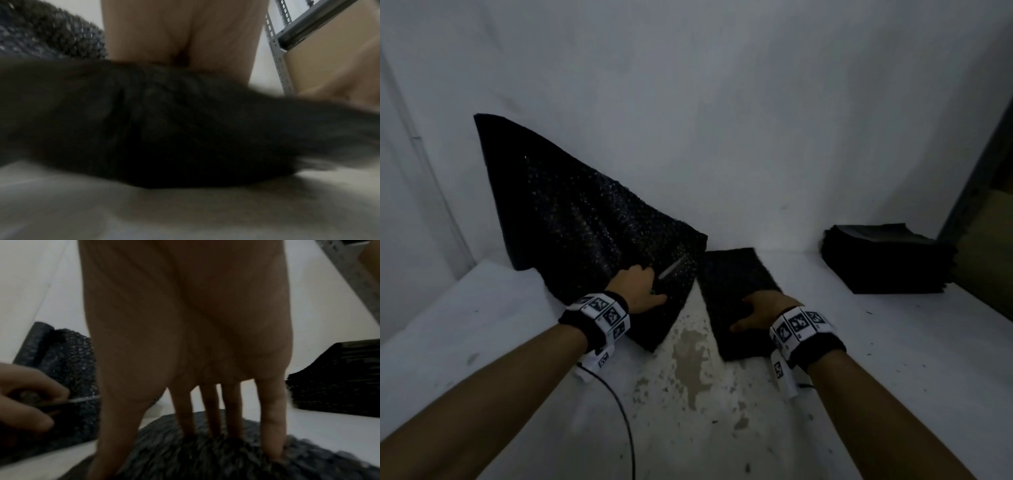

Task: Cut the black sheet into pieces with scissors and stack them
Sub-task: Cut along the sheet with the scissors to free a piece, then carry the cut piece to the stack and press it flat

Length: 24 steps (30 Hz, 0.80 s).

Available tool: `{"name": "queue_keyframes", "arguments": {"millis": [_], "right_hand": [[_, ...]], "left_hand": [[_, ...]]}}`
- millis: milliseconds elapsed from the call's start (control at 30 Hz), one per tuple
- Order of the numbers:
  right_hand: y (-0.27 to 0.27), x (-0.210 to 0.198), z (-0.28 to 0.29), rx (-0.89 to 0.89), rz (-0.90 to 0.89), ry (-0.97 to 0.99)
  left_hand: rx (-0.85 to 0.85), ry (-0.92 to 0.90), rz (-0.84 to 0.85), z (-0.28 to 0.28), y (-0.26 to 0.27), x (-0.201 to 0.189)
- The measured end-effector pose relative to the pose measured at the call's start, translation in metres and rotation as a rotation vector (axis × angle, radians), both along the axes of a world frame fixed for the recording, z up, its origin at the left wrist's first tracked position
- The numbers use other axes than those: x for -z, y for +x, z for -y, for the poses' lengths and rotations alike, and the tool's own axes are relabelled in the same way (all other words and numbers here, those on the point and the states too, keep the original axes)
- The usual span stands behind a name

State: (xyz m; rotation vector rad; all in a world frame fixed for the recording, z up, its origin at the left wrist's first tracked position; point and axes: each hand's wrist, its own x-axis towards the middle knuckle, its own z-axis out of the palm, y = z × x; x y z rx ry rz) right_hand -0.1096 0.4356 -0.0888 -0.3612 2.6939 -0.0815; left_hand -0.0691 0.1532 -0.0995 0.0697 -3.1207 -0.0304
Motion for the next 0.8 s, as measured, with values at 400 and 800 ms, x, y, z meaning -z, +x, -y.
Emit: {"name": "queue_keyframes", "arguments": {"millis": [400, 800], "right_hand": [[-0.006, 0.023, -0.041, 0.097, -0.141, 0.014], [-0.006, 0.015, -0.074, 0.124, -0.216, -0.058]], "left_hand": [[-0.042, 0.086, -0.160, -0.049, 0.028, -0.017], [0.227, -0.144, 0.240, -0.112, 0.010, -0.006]]}}
